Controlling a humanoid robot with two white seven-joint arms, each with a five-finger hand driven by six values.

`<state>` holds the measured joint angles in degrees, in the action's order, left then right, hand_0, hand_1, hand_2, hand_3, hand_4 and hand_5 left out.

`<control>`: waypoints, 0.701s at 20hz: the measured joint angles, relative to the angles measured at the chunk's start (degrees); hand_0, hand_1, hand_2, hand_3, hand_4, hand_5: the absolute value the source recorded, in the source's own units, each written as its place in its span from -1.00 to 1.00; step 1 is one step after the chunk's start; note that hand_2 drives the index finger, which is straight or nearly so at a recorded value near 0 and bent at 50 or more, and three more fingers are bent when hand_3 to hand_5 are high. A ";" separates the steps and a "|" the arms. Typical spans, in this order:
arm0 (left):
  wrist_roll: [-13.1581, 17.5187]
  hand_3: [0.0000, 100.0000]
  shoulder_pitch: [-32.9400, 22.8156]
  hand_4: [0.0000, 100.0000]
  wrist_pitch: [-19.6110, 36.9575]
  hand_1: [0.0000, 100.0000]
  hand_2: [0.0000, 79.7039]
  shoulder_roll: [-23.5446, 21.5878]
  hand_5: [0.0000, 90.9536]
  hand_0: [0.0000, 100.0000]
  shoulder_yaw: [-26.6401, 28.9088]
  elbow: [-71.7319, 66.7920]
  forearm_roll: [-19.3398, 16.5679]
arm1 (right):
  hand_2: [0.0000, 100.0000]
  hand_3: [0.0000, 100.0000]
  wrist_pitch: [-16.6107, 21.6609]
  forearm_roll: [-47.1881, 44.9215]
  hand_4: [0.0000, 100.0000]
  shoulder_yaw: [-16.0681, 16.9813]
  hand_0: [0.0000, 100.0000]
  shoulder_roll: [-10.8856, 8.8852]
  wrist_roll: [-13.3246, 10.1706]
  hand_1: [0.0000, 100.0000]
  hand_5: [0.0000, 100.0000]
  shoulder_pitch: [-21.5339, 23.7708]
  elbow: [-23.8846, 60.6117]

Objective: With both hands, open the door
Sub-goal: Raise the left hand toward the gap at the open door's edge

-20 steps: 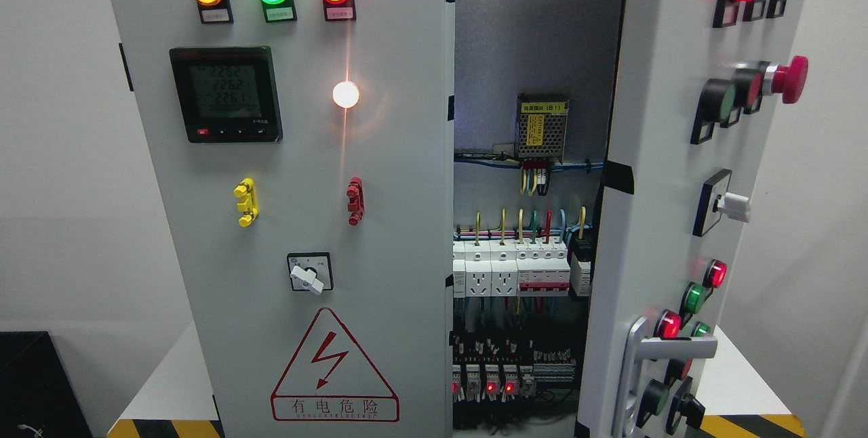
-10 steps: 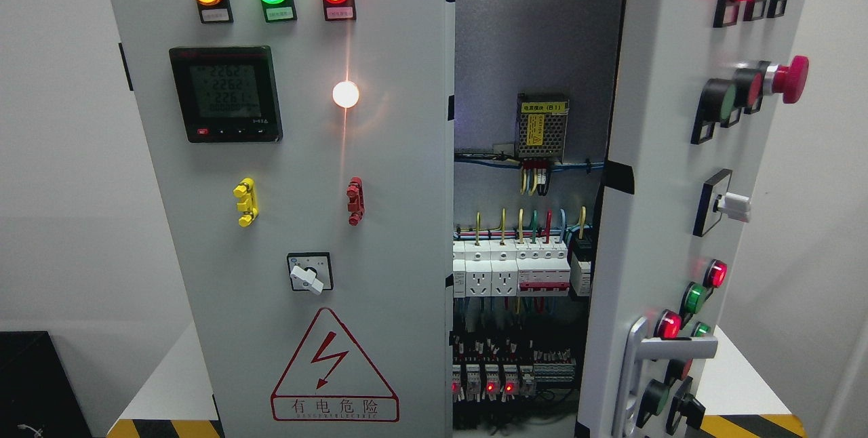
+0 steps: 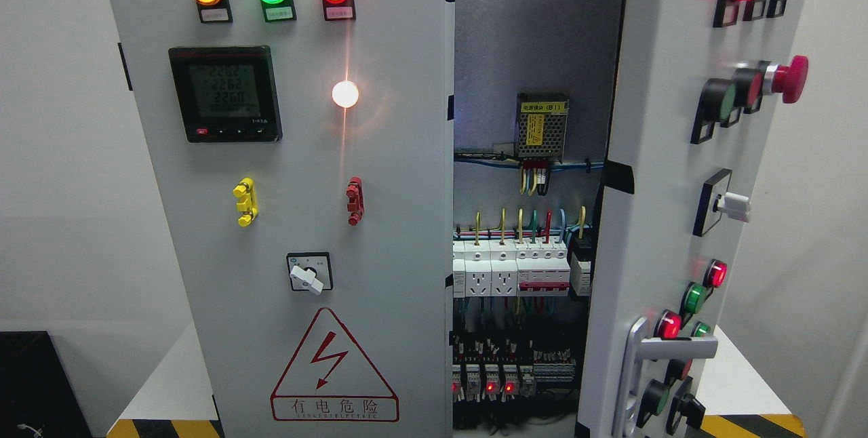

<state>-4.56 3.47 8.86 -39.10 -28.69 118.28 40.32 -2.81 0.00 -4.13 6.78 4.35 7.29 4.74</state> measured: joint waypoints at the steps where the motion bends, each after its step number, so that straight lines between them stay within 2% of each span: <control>1: 0.00 -1.00 1.80 -1.00 -0.48 -1.00 -1.00 -0.23 -1.00 -1.00 -0.50 0.19 0.79 | -1.00 -1.00 0.00 0.00 -1.00 0.00 -0.62 0.00 0.00 -1.00 -1.00 0.00 0.00; 7: 0.05 -1.00 13.04 -1.00 -1.51 -1.00 -1.00 -1.35 -1.00 -1.00 -4.28 1.10 5.00 | -1.00 -1.00 0.00 0.00 -1.00 0.00 -0.62 0.00 -0.16 -1.00 -1.00 0.00 0.00; 14: 0.33 -1.00 26.75 -1.00 -3.89 -1.00 -1.00 -2.17 -1.00 -1.00 -8.28 1.64 14.09 | -1.00 -1.00 0.00 0.00 -1.00 0.00 -0.62 0.00 -0.20 -1.00 -1.00 0.00 0.00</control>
<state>-4.23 30.22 4.98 -41.27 -36.96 119.92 54.40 -2.80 0.00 -4.13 6.78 4.14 7.29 4.75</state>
